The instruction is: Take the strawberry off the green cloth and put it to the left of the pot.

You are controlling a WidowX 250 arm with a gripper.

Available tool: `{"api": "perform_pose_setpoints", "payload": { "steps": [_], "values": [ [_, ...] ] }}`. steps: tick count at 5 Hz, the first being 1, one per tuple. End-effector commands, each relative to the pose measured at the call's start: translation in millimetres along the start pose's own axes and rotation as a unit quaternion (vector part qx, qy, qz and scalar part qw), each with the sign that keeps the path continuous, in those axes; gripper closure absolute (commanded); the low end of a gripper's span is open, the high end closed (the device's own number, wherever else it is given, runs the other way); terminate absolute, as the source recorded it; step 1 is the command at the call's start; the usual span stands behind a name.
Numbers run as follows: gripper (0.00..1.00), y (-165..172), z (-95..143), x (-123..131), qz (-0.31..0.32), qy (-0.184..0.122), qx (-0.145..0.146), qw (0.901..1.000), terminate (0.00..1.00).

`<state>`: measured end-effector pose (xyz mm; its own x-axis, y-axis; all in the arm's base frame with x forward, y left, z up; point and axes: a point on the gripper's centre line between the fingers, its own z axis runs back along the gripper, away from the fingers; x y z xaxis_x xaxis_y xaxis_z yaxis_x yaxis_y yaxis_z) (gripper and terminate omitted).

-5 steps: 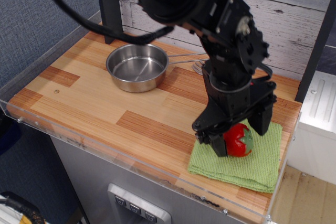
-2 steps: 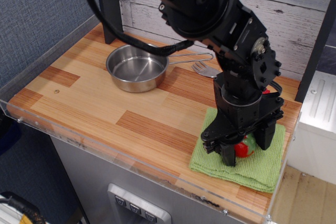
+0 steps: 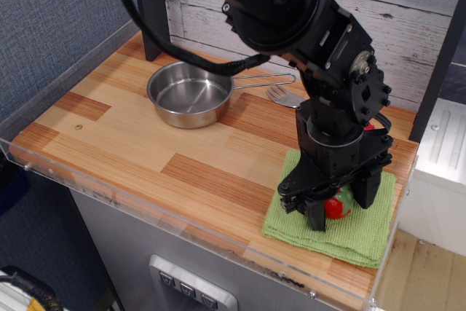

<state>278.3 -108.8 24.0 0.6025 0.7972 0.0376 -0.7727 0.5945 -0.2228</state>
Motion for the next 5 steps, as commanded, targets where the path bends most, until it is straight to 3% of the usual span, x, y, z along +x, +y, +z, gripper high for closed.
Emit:
{"api": "perform_pose_setpoints", "payload": {
  "steps": [1,2,5],
  "values": [
    [1.00,-21,53,13,0.004,-0.028,-0.060,0.9978,0.00],
    [1.00,-23,71,22,0.009,-0.041,-0.071,0.9966,0.00],
    [1.00,6,117,97,0.084,-0.099,-0.091,0.9874,0.00]
  ]
}}
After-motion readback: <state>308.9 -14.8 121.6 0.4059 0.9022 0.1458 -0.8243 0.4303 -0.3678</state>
